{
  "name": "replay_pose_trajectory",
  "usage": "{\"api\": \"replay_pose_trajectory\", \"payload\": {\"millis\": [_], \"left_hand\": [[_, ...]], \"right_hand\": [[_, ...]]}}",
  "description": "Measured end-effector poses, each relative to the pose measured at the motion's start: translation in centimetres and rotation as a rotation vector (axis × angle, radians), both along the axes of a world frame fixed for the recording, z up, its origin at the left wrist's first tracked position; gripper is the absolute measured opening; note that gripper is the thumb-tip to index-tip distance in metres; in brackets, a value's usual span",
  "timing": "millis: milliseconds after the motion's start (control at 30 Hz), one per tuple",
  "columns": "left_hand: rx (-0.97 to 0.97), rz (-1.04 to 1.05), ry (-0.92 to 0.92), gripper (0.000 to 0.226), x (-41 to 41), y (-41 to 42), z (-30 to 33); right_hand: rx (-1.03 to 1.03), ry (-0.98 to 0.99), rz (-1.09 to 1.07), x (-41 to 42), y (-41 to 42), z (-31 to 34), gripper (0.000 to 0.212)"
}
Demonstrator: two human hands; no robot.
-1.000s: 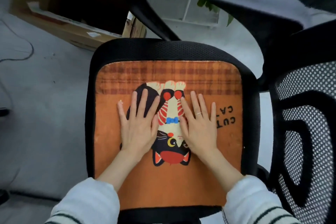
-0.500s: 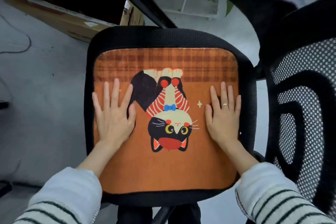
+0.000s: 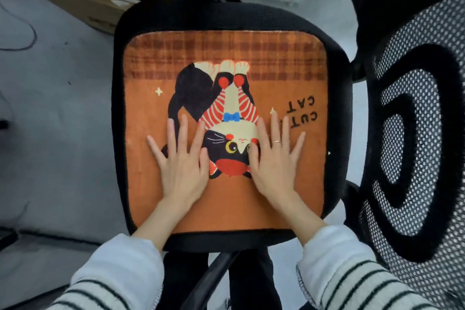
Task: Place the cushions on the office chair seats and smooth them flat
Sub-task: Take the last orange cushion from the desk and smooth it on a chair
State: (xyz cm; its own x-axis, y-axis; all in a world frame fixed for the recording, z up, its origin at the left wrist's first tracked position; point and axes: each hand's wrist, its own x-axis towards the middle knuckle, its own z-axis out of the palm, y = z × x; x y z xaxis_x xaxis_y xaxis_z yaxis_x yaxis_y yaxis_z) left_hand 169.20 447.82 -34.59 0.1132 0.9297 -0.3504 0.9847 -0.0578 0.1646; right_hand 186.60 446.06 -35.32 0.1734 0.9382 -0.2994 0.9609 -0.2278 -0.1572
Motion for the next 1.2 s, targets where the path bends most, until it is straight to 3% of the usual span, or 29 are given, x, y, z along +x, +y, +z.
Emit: {"api": "replay_pose_trajectory", "payload": {"millis": [67, 267, 433, 600, 933, 1200], "left_hand": [[-0.001, -0.071, -0.031, 0.053, 1.6, -0.9, -0.3], [0.091, -0.089, 0.086, 0.057, 2.5, -2.1, -2.9], [0.029, -0.161, 0.030, 0.054, 2.0, -4.1, -1.6], [0.002, -0.170, 0.039, 0.058, 0.9, -9.0, -1.8], [0.007, -0.216, 0.042, 0.055, -2.4, -7.9, -0.9], [0.179, -0.230, 0.061, 0.057, -6.4, -8.1, -2.9]], "right_hand": [[0.006, 0.006, 0.124, -2.1, -0.7, -0.5, 0.055], [0.096, -0.076, 0.154, -2.7, -1.8, -3.4, 0.059], [0.087, -0.048, 0.117, -2.9, -3.3, -2.1, 0.055], [0.056, -0.092, 0.273, -2.4, -8.1, -2.7, 0.058], [0.051, -0.088, 0.198, 1.3, -8.2, -1.2, 0.053], [0.094, -0.160, 0.116, 5.1, -10.3, -3.3, 0.056]]}}
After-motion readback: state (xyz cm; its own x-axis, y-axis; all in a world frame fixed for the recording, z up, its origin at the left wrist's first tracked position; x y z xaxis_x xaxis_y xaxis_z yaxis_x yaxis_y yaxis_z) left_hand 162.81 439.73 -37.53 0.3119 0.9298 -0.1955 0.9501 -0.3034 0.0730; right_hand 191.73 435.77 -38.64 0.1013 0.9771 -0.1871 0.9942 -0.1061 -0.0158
